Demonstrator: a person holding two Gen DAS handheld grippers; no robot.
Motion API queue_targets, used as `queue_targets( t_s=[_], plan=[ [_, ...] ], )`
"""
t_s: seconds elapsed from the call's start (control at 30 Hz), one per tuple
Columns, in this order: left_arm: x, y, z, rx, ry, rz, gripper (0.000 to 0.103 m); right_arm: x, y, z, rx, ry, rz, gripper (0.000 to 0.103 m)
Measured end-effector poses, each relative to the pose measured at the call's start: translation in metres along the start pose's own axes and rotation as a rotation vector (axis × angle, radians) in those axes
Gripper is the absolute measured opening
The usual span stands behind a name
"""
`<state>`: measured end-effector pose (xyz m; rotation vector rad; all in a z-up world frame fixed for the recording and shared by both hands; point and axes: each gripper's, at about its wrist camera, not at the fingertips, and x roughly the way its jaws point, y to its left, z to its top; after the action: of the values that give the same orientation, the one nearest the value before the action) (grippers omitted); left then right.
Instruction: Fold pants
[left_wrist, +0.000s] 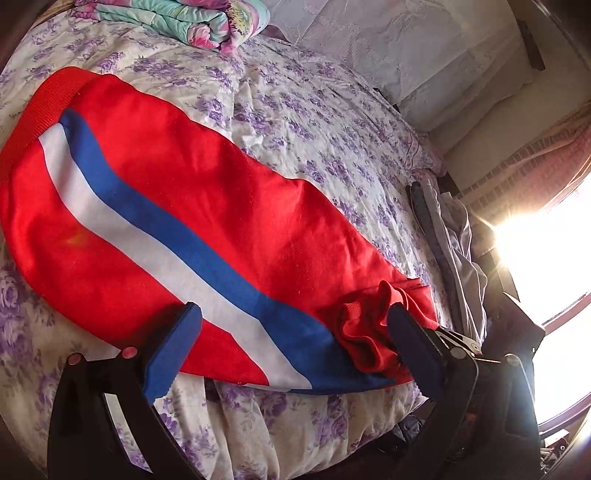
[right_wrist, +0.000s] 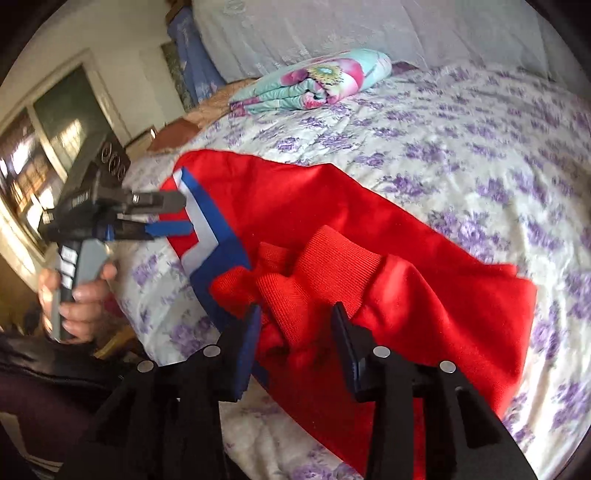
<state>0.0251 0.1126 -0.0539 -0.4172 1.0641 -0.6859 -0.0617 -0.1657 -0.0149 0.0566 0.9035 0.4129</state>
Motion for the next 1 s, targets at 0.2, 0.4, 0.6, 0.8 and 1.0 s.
queue_targets(
  t_s=[0.2,0.4,0.6,0.8,1.0],
  plan=[
    [0.000,-0.002,-0.001,-0.002,-0.001,0.004,0.098,-0.012,-0.003,0.010,0.034,-0.058,-0.006,0.006],
    [-0.009,-0.001,-0.002,0.003,-0.010,0.016,0.098,-0.054,0.006,0.033,0.011,-0.196,0.064,0.006],
    [-0.015,0.003,-0.006,-0.010,-0.023,0.023,0.098,0.017,0.040,0.017,-0.106,-0.003,0.081,0.006],
    [-0.015,0.002,-0.007,-0.002,-0.022,0.033,0.098,0.020,0.047,0.011,-0.180,-0.006,0.049,0.015],
    [-0.014,0.001,-0.008,-0.006,-0.023,0.029,0.098,0.013,0.064,0.006,-0.320,-0.038,-0.070,0.059]
  ],
)
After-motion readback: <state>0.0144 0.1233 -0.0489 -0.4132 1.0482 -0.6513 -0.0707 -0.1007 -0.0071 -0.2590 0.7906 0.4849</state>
